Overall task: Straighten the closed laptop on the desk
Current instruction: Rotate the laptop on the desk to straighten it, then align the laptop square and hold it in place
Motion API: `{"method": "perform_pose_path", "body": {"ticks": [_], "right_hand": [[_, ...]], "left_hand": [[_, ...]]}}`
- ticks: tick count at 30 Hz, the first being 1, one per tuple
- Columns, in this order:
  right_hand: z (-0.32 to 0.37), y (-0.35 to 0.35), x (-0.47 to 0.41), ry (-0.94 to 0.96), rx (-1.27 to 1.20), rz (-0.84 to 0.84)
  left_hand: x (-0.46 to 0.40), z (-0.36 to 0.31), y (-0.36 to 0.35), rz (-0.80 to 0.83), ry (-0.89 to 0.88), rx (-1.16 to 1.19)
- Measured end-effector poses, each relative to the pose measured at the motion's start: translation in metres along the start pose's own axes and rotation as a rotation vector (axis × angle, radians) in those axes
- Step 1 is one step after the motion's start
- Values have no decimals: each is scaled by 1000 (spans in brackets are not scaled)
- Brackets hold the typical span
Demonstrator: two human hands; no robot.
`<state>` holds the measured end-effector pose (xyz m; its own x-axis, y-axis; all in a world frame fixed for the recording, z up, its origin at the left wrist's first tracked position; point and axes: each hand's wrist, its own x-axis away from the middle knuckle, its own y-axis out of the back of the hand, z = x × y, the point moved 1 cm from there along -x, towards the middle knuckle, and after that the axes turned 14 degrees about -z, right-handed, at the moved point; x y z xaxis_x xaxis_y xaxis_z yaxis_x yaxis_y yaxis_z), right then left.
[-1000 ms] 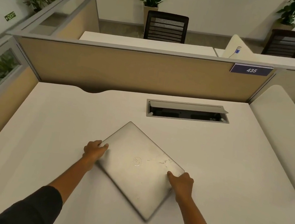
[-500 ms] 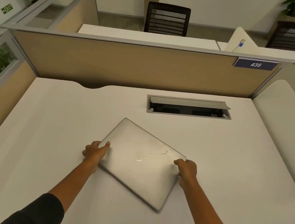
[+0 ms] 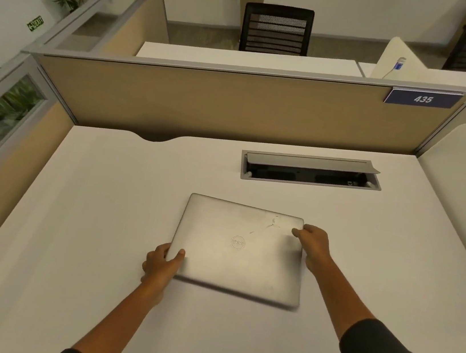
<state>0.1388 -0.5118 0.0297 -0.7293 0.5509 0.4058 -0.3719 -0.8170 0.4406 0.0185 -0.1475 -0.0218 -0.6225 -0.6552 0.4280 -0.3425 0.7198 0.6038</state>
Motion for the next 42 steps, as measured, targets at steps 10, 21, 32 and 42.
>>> {"method": "perform_pose_path", "body": {"ticks": [10, 21, 32, 42], "right_hand": [[-46, 22, 56, 65, 139, 5], [-69, 17, 56, -131, 77, -36], [-43, 9, 31, -77, 53, -98], [-21, 5, -2, 28, 107, -80]], "left_hand": [[-15, -56, 1, 82, -21, 83], [-32, -81, -15, 107, 76, 200], [-126, -19, -65, 139, 326, 456], [-30, -97, -34, 165, 311, 579]]}}
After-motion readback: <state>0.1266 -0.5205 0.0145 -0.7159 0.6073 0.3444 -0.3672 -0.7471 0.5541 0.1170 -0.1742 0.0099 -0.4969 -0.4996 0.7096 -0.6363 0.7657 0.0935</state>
